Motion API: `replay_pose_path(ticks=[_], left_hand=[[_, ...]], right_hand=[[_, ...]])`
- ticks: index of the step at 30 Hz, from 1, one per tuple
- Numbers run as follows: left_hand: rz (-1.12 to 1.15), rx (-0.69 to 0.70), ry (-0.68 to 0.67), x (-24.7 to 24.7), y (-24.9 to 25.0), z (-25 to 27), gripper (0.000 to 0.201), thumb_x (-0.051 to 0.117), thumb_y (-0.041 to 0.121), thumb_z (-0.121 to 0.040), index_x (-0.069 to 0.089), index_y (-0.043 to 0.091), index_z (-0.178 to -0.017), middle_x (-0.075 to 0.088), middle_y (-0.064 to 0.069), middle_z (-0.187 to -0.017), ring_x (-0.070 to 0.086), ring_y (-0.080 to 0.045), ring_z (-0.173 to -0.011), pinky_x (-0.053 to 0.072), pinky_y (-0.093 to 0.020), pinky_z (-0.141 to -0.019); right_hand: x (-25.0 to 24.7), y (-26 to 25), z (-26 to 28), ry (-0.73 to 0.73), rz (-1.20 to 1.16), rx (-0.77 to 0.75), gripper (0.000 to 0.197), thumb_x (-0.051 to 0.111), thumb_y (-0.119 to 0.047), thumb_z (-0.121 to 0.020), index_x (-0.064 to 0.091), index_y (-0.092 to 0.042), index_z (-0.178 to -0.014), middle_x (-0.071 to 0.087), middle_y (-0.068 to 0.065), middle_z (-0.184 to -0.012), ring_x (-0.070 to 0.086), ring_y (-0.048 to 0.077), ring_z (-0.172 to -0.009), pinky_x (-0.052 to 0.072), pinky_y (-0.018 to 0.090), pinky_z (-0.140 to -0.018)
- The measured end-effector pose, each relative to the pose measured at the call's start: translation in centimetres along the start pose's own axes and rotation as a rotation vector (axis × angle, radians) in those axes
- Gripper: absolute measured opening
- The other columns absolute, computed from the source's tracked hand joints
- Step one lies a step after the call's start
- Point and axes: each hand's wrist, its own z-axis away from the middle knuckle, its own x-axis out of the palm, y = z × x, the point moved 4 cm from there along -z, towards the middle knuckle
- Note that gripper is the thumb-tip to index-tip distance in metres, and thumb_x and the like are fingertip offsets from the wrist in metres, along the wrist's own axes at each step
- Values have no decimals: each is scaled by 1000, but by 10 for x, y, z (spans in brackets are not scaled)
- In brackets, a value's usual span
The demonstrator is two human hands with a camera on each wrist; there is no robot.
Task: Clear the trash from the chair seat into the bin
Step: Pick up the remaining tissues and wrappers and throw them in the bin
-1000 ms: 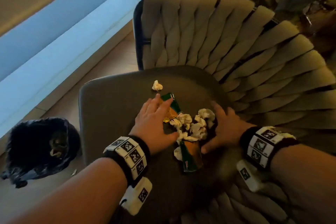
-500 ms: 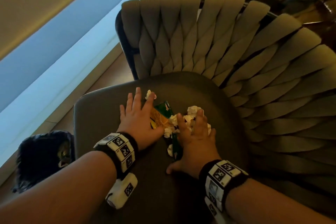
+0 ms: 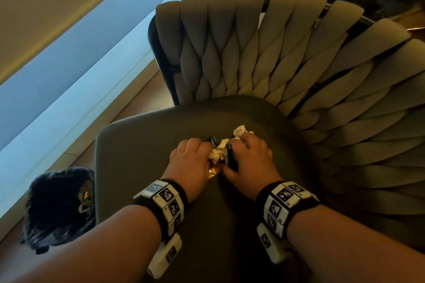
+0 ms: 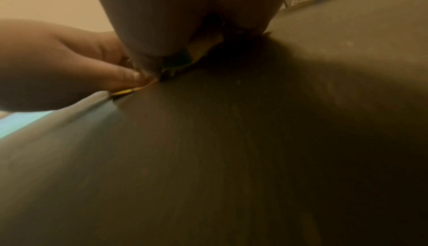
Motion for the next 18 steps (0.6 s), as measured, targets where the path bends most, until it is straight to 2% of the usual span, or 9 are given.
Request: replay_pose_path(ticks=[2,5,8,9,10,13,15,18], left_hand=[[89,-47,-15,-3,-1,1,35,50,34,-95,49,27,-129,50,-1,-125,46,-21,-113,42,-41,-101],[153,-107,-13,-8,-4,7,26,52,29,-94,53,26,-120,51,1,-113,52,-21,-105,49,-41,-93],[204,-136,18,-10,-9,12,33,49,22,-96,48,27,-128,49,3,-114,52,-19,-104,51,-42,-92],[215,-129,18,-10,-9,13,36,49,23,-96,45,30,-131,47,4,-114,51,-19,-104,51,-42,-92],[216,-116,15,-10,-10,14,38,48,24,-97,42,33,-133,45,4,-115,50,-19,-103,51,-42,-91],[159,-75,-13,-9,-11,19,38,45,28,-99,41,39,-135,41,0,-118,48,-20,-103,50,-39,-90],[111,-61,-57,-7,-12,22,39,46,28,-99,45,39,-137,39,-4,-126,47,-23,-110,47,-40,-96],[-11,-26,-148,-2,-11,25,41,46,35,-99,44,41,-140,36,-7,-137,42,-27,-121,40,-41,-104]], right_hand=[[-6,0,-3,17,-15,11,64,66,-57,-79,49,-34,-136,35,4,-147,38,29,-134,35,48,-109],[-16,-3,-8,46,-58,27,69,70,-56,-75,46,-37,-136,29,5,-150,37,30,-137,34,49,-112],[-20,-6,-18,22,-111,84,82,74,-56,-75,33,-45,-146,6,5,-164,22,33,-147,26,54,-117],[-20,-7,-22,2,-100,103,84,72,-58,-76,29,-47,-148,3,5,-165,19,34,-148,25,55,-117],[-20,-10,-26,-14,-68,106,81,68,-60,-79,29,-47,-149,6,5,-165,21,35,-147,26,56,-116],[-16,-22,-32,-37,46,83,59,58,-58,-86,49,-37,-140,28,6,-157,33,35,-138,35,54,-110],[-15,-29,-31,-26,61,64,47,57,-51,-90,57,-28,-132,37,7,-149,40,34,-131,41,51,-106],[-13,-33,-29,0,23,21,35,58,-40,-93,61,-21,-123,45,7,-137,49,30,-122,49,43,-99]])
